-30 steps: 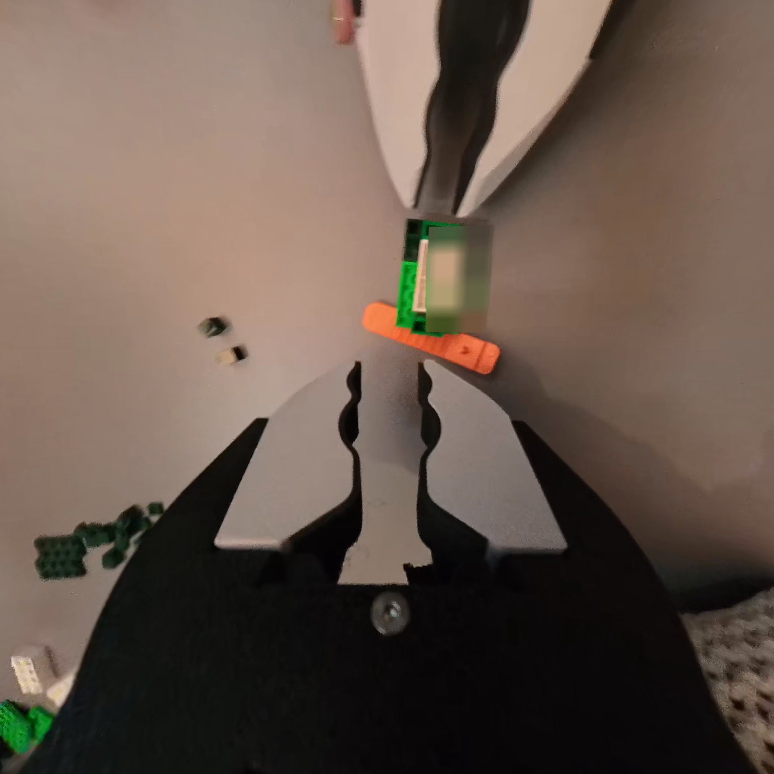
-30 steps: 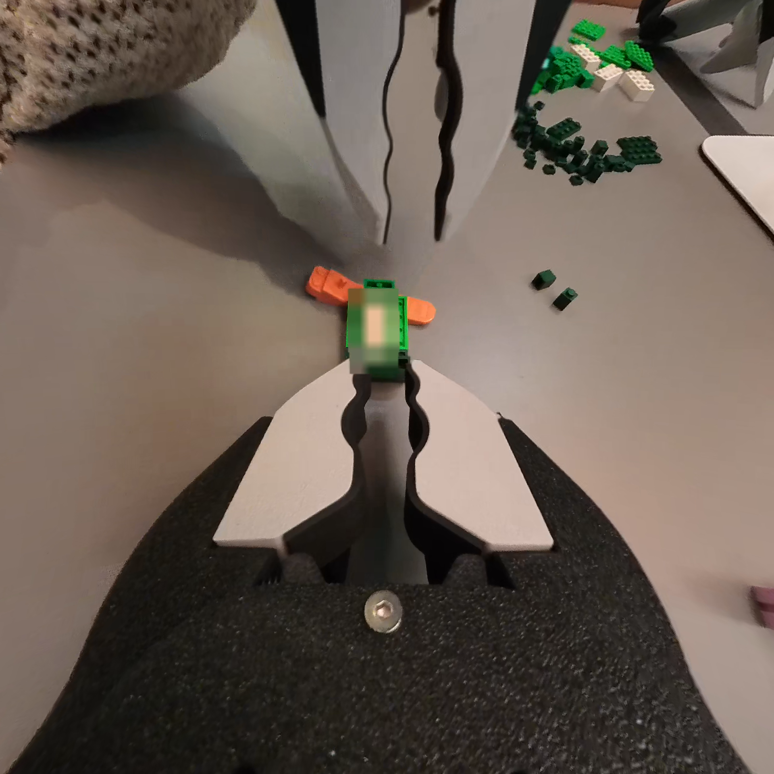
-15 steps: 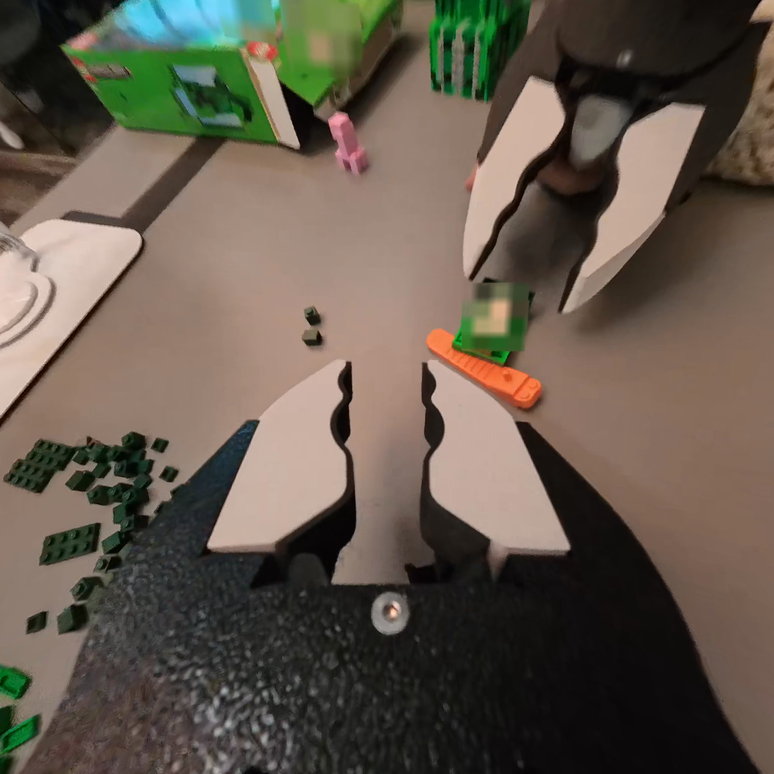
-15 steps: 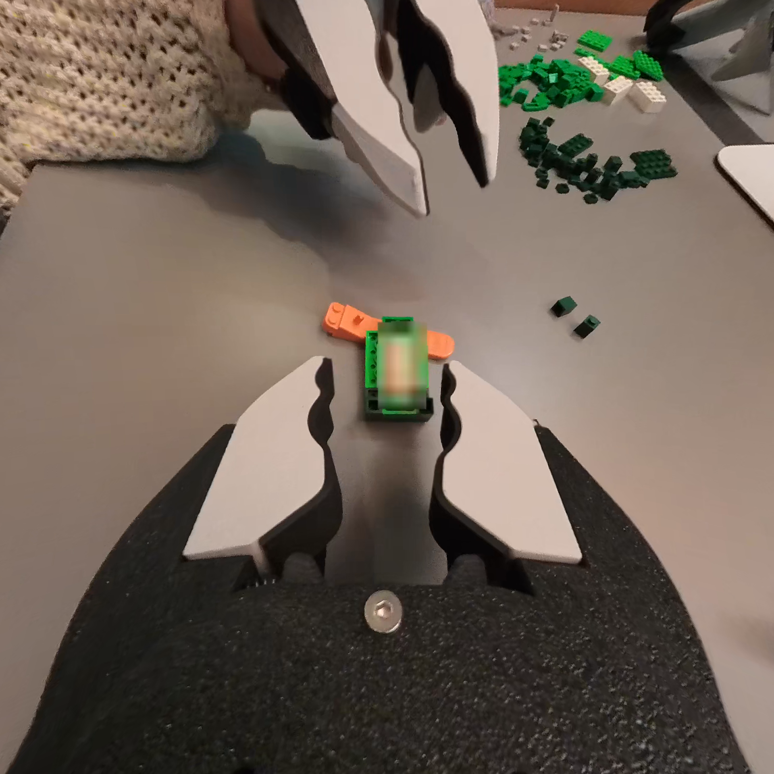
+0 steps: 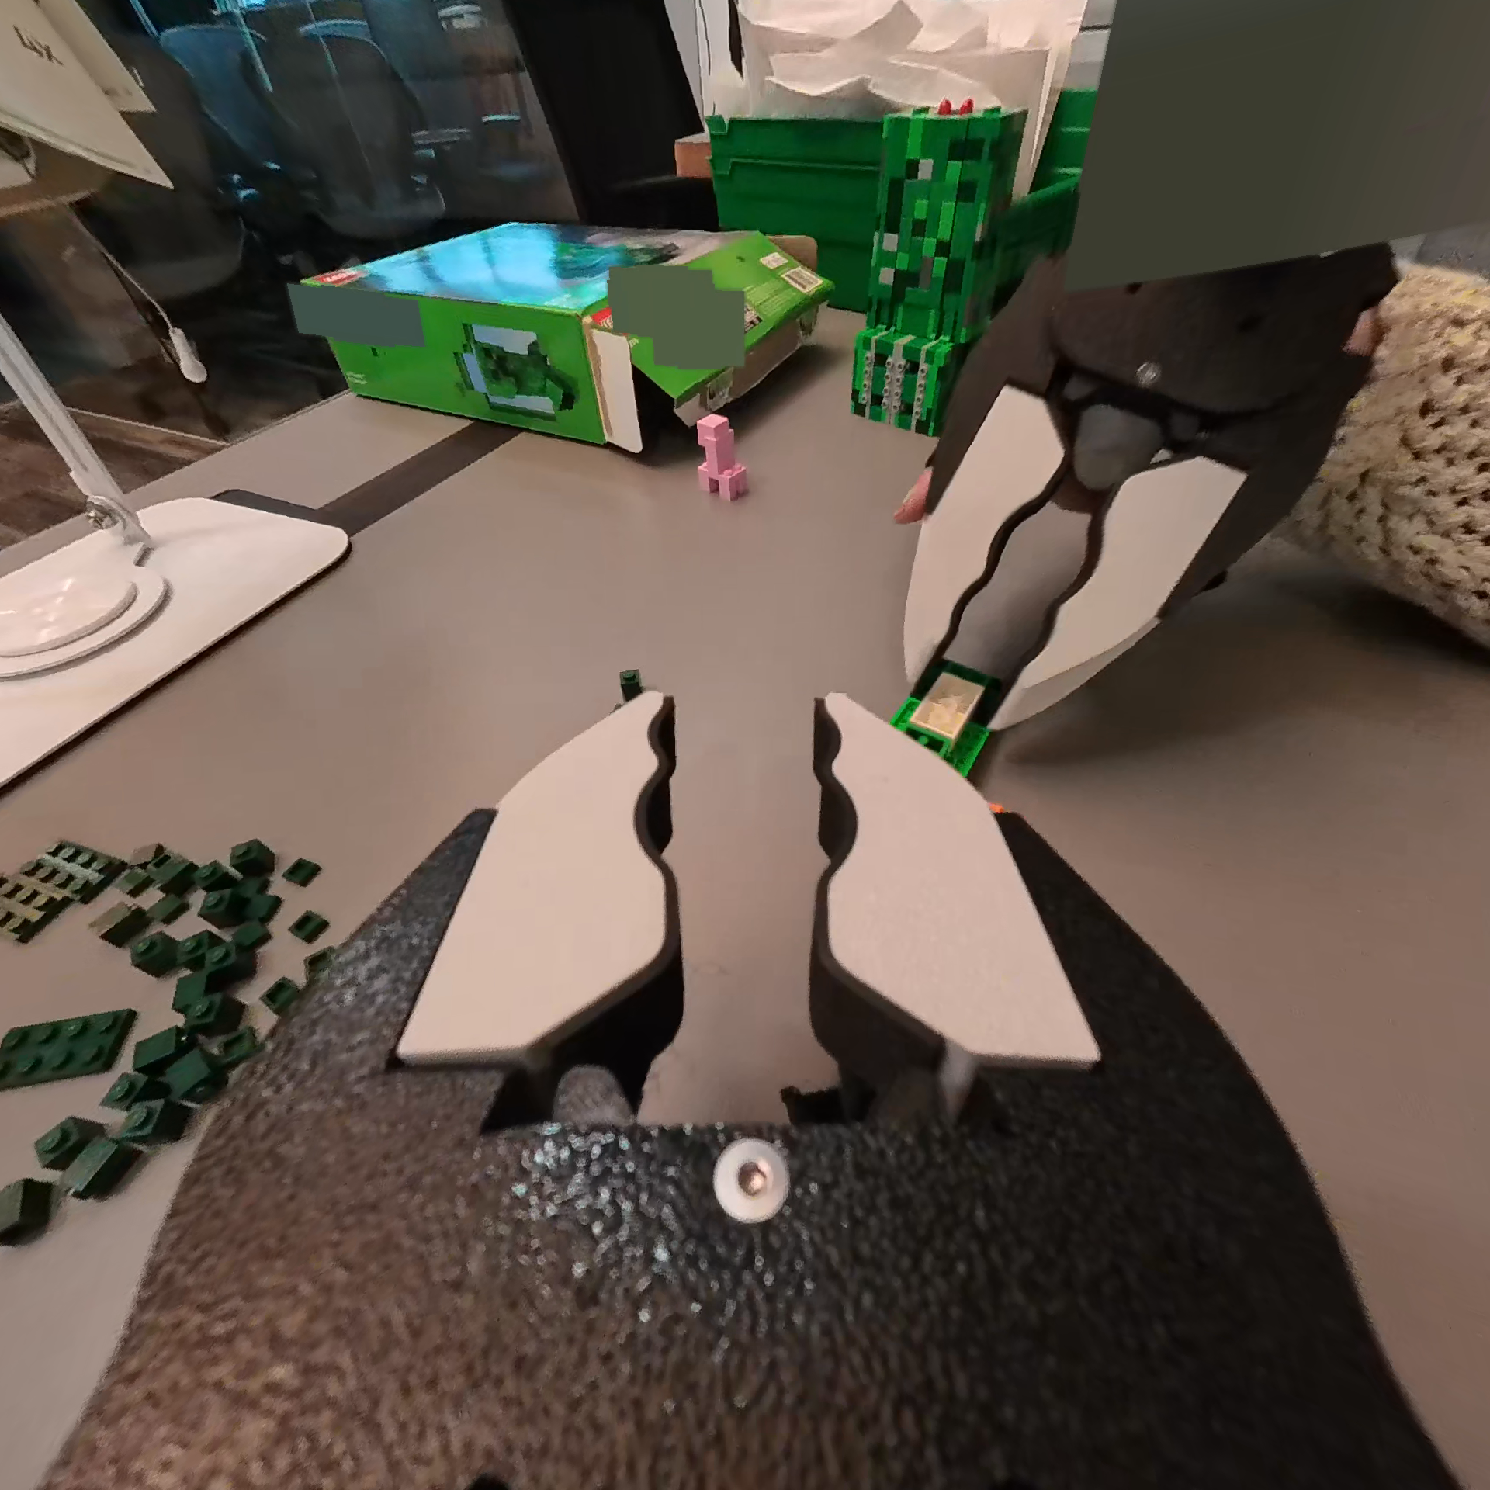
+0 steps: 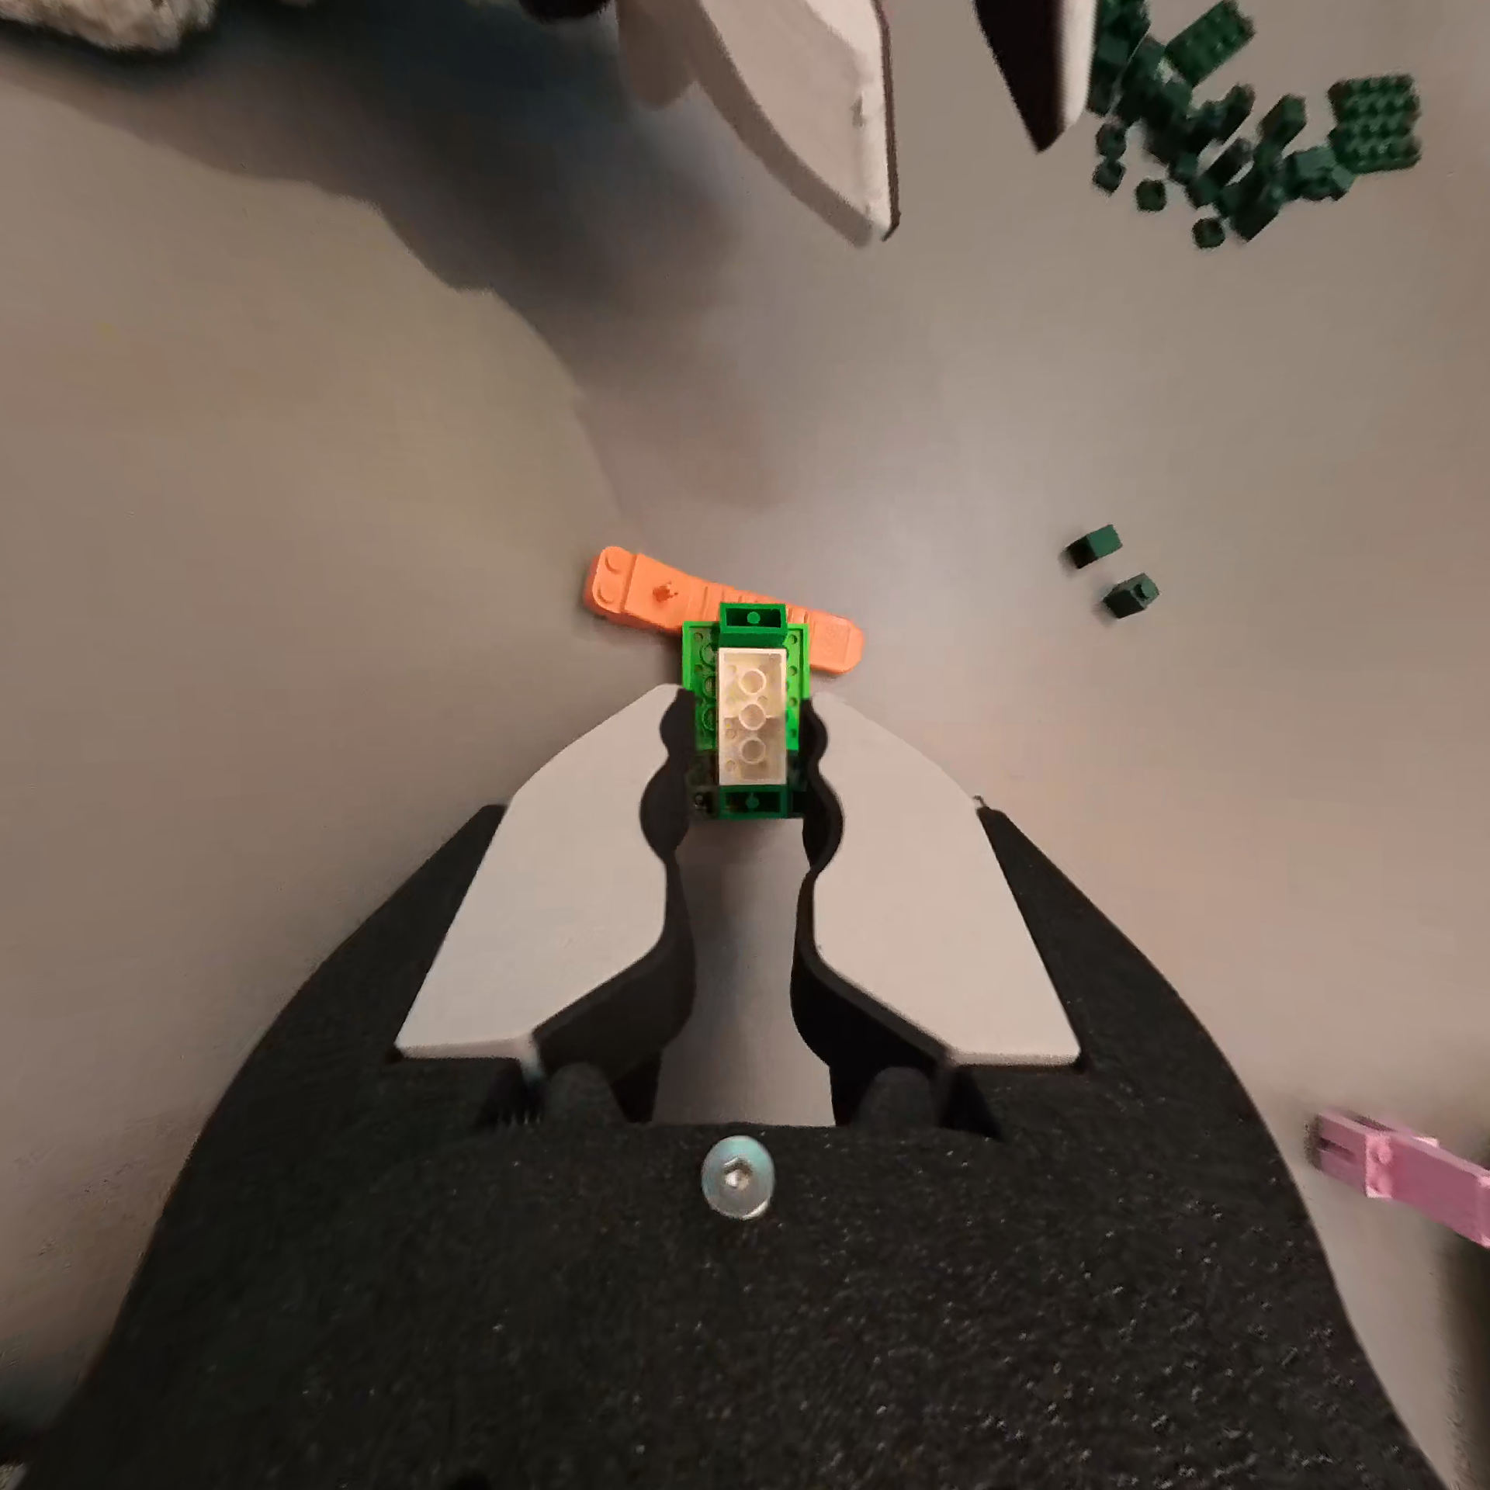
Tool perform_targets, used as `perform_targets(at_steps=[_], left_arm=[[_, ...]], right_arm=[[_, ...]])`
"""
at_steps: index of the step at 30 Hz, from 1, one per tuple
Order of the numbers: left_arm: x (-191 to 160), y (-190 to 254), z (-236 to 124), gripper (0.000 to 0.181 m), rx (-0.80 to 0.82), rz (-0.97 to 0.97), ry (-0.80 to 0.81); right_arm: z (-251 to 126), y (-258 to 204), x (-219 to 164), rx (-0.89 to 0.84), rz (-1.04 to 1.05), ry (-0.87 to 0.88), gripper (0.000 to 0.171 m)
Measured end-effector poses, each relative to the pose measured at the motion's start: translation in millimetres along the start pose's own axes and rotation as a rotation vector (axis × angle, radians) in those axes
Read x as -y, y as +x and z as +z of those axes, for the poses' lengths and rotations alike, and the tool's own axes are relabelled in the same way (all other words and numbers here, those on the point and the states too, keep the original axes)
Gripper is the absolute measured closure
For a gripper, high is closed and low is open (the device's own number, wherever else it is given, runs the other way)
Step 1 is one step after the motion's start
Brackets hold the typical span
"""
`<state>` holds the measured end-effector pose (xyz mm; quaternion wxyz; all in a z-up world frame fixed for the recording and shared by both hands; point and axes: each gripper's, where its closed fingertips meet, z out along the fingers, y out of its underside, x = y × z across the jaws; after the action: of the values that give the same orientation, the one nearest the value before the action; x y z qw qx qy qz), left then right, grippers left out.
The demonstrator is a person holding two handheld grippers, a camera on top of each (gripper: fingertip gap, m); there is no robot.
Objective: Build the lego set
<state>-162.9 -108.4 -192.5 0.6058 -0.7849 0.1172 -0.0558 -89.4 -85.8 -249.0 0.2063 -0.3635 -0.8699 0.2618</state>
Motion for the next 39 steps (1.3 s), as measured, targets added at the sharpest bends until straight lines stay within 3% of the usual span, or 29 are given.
perform_targets(at_steps=[17,26,30,35,39], left_arm=[[-0.4,11.5,1.5,0.146,-0.070,0.032,0.017],[2.6,23.7,3.1,0.144,-0.085,0.184,0.041],[22.8,23.8,-2.5,0.141,-0.086,0.245,0.126],[64.2,26.2,-16.4,0.135,-0.186,0.444,0.216],[90.0,24.5,-12.2,0.128,-0.184,0.747,0.224]], right_arm=[[9.4,1.0,-4.9,0.043,-0.024,-0.069,0.155],[-4.7,8.4,6.8,0.079,-0.008,0.039,0.155],[-24.0,14.8,26.0,0.127,0.005,0.147,0.155],[-59.6,29.5,55.7,0.187,0.020,0.254,0.155],[-84.2,39.0,77.0,0.212,0.021,0.303,0.155]])
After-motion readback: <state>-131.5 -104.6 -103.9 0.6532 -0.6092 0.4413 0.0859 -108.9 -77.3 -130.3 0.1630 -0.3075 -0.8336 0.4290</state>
